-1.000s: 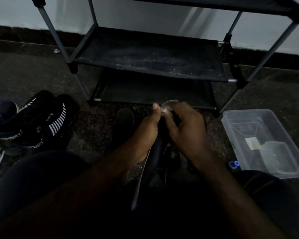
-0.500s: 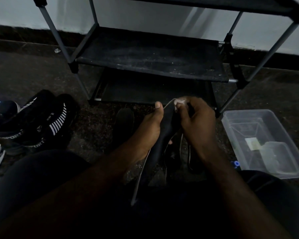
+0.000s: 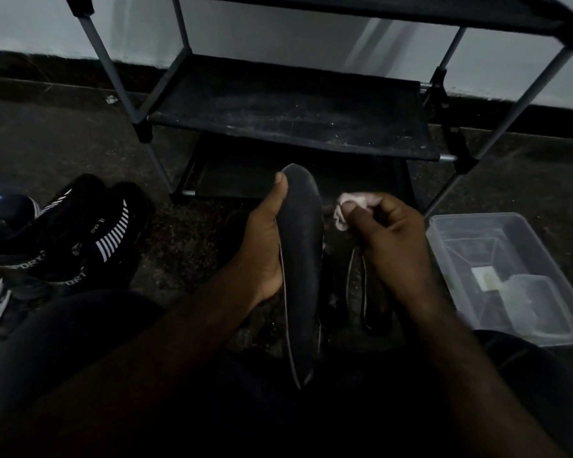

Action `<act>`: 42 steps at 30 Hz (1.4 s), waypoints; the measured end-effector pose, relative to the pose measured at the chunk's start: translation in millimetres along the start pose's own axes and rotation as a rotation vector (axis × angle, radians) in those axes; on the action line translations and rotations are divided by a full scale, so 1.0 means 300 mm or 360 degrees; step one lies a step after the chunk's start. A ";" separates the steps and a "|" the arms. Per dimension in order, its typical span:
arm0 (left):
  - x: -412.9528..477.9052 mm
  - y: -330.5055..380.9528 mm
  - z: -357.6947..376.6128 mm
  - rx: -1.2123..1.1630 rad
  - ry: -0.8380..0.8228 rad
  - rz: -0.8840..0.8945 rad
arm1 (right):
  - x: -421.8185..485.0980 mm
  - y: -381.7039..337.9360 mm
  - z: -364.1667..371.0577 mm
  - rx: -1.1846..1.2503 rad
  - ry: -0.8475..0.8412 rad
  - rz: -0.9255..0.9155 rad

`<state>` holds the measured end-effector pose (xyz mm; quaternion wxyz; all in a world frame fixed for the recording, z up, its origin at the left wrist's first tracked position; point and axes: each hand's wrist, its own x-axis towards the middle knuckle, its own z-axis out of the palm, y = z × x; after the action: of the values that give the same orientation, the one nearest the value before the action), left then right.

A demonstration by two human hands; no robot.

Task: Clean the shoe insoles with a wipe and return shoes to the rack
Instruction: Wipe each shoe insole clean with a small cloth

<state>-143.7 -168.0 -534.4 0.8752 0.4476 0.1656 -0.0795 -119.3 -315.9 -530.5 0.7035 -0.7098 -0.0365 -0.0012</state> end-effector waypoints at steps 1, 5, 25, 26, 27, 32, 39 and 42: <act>-0.003 0.003 0.001 -0.0023 -0.0008 0.0019 | -0.009 0.005 0.012 0.0009 -0.0053 0.0006; -0.020 0.030 0.008 -0.0080 0.0029 -0.0041 | -0.055 0.038 0.065 -0.0313 -0.0268 -0.0227; -0.034 0.024 0.034 -0.0256 0.0052 -0.0084 | -0.023 0.075 0.079 -0.0898 -0.0109 -0.0633; -0.033 0.025 0.031 -0.0254 0.0070 -0.0080 | -0.028 0.074 0.083 -0.0837 -0.0155 -0.0623; -0.033 0.026 0.027 -0.0250 0.0080 -0.0075 | -0.034 0.071 0.086 -0.0757 -0.0209 -0.0607; -0.033 0.026 0.032 -0.0244 0.0086 -0.0076 | -0.017 0.079 0.076 -0.0469 -0.0289 -0.0454; -0.025 0.020 0.028 -0.0151 0.0118 -0.0022 | -0.023 0.069 0.081 -0.0273 -0.0249 -0.0266; -0.013 0.027 0.016 -0.0220 0.0133 0.0068 | -0.040 0.040 0.095 -0.0122 -0.0458 -0.0205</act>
<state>-144.0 -167.3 -524.2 0.8978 0.3924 0.1976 -0.0304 -132.2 -288.2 -543.2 0.6618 -0.7251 -0.1824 0.0540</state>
